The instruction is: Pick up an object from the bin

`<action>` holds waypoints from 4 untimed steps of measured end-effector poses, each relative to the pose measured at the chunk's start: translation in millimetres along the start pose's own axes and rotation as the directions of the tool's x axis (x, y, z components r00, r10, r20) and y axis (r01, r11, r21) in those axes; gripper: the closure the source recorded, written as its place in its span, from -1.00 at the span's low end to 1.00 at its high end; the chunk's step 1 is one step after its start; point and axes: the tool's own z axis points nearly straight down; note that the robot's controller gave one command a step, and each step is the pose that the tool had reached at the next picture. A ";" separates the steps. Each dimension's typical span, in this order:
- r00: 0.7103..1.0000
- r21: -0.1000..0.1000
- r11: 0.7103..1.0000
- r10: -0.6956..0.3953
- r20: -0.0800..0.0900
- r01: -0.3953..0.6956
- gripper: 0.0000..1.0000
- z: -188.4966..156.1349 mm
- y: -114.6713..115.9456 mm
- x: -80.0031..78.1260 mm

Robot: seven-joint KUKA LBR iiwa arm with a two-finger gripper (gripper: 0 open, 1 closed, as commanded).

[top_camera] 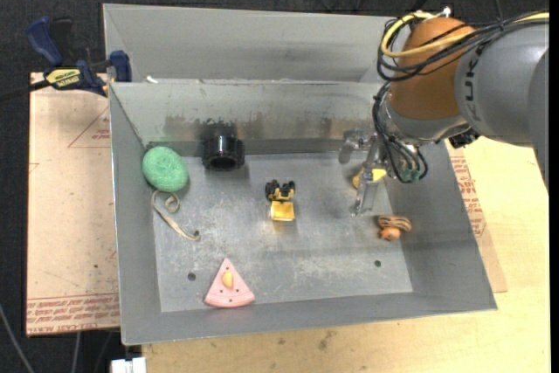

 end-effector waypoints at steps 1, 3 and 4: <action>1.000 0.004 1.000 -0.019 0.012 0.019 -1.00 -73.7 26.4 1.7; 1.000 0.002 1.000 -0.006 0.012 0.006 -1.00 -6.1 64.6 30.4; 1.000 0.003 1.000 0.016 0.015 -0.016 -1.00 14.6 102.5 7.3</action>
Offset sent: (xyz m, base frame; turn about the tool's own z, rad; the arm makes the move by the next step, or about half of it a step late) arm 0.0087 0.0815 -0.0336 -0.0538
